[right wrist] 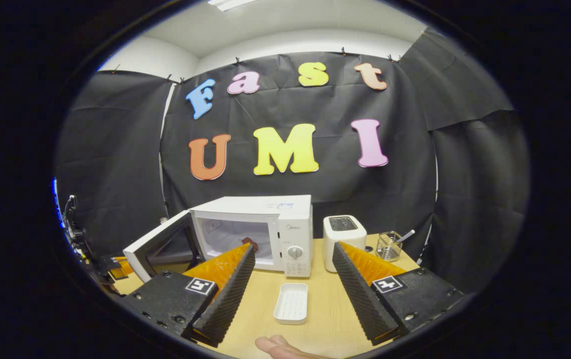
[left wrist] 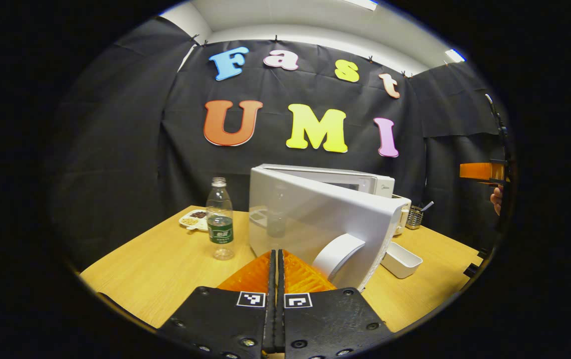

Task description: Open the microwave oven with the left hand, put the food in, and close the microwave oven.

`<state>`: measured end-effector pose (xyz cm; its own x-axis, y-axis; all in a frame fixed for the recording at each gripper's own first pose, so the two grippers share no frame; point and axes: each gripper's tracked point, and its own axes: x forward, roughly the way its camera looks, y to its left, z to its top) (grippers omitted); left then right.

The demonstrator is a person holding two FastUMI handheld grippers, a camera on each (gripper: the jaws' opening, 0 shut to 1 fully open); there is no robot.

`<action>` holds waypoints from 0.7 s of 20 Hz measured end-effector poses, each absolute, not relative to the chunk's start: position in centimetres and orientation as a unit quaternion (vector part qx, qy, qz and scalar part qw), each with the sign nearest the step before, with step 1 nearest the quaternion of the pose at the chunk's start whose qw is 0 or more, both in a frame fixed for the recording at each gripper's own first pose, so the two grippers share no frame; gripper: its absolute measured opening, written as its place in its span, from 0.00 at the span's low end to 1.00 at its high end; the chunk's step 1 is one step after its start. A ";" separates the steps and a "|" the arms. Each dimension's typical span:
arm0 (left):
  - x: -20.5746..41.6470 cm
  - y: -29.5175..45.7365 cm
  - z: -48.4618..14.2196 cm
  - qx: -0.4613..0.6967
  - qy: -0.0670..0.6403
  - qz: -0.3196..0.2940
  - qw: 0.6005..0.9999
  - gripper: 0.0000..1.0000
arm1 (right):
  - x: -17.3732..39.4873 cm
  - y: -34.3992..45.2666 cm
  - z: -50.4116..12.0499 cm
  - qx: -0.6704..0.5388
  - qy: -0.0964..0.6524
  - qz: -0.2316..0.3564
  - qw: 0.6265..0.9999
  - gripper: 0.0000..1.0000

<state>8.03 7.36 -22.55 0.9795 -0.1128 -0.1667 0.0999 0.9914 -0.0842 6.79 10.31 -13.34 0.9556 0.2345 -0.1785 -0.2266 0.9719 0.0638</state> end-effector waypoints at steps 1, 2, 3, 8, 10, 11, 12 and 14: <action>8.6 6.2 -22.7 -0.038 0.088 -0.064 0.993 0.00 | 6.8 10.0 -13.3 0.022 0.091 0.115 0.989 0.99; 9.0 4.8 -22.7 -0.042 0.091 -0.078 0.992 0.00 | 6.8 9.6 -13.3 0.022 0.092 0.114 0.989 0.99; 9.5 3.5 -22.6 -0.045 0.091 -0.092 0.991 0.00 | 6.8 9.4 -13.3 0.022 0.091 0.113 0.989 0.99; 12.9 -1.5 -23.1 -0.044 0.091 -0.139 0.985 0.00 | 7.4 7.5 -13.5 0.027 0.093 0.105 0.990 0.99; 14.6 -2.9 -23.4 -0.038 0.096 -0.149 0.984 0.00 | 7.7 6.9 -13.5 0.030 0.093 0.102 0.990 1.00; 15.5 -3.3 -23.2 -0.033 0.095 -0.149 0.984 0.00 | 7.7 6.6 -13.5 0.031 0.092 0.102 0.990 0.99; 16.1 -3.9 -23.5 -0.032 0.098 -0.152 0.983 0.00 | 7.9 6.4 -13.4 0.032 0.092 0.102 0.990 1.00; 17.4 -5.2 -23.6 -0.032 0.099 -0.157 0.982 0.00 | 8.1 5.8 -13.5 0.032 0.092 0.099 0.990 0.99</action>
